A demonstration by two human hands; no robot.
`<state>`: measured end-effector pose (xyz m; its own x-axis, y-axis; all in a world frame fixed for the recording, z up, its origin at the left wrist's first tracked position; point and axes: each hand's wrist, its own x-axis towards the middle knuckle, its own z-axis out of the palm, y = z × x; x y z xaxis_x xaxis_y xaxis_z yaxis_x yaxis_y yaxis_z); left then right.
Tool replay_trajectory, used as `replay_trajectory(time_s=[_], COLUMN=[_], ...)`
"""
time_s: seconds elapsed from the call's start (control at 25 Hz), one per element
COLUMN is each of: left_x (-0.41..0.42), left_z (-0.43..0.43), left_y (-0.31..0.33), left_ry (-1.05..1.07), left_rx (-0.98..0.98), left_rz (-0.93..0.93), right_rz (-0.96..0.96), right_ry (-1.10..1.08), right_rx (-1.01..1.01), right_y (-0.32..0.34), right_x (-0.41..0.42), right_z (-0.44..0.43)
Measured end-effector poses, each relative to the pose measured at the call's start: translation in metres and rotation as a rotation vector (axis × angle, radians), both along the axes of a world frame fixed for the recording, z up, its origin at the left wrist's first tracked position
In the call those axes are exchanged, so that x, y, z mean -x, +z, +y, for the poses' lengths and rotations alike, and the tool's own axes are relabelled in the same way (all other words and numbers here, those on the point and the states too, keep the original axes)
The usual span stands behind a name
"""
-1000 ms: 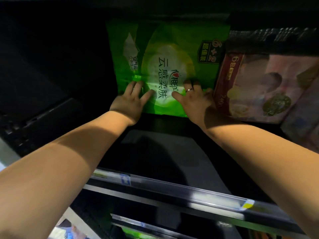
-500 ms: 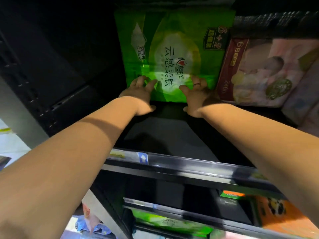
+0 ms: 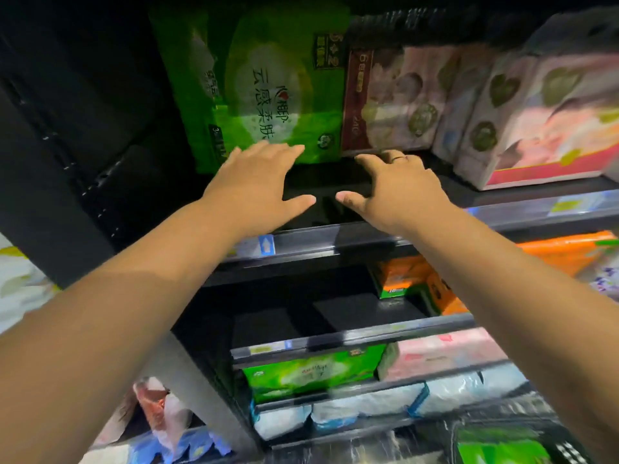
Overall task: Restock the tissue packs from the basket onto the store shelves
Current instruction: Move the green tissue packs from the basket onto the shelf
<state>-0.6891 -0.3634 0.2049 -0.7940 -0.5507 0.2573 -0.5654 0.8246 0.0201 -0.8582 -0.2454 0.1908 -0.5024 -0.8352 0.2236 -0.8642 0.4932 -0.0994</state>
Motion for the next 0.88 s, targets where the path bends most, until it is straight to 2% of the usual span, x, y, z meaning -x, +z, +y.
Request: replay_trajectory(time_s=[0.28,0.44,0.64,0.88], left_x=[0.014,0.030,0.067,0.132], left_z=[0.103,0.150,0.209,0.279], left_y=[-0.049,-0.095,-0.158,-0.232], left_ry=[-0.295,-0.456,-0.593,-0.707], left_rx=[-0.002,0.031,-0.049,-0.159], left_rz=[0.119,0.170,0.030,-0.188], right_rz=[0.062,0.024,-0.081,-0.318], right_ry=[-0.136,-0.259,-0.408,-0.599], right_rx=[0.117,0.028,-0.125,-0.284], right_y=[-0.056,-0.107,-0.165,-0.237], right_x=[-0.024,-0.026,-0.025,0.015], right_z=[0.138,0.205,0.272,0.358])
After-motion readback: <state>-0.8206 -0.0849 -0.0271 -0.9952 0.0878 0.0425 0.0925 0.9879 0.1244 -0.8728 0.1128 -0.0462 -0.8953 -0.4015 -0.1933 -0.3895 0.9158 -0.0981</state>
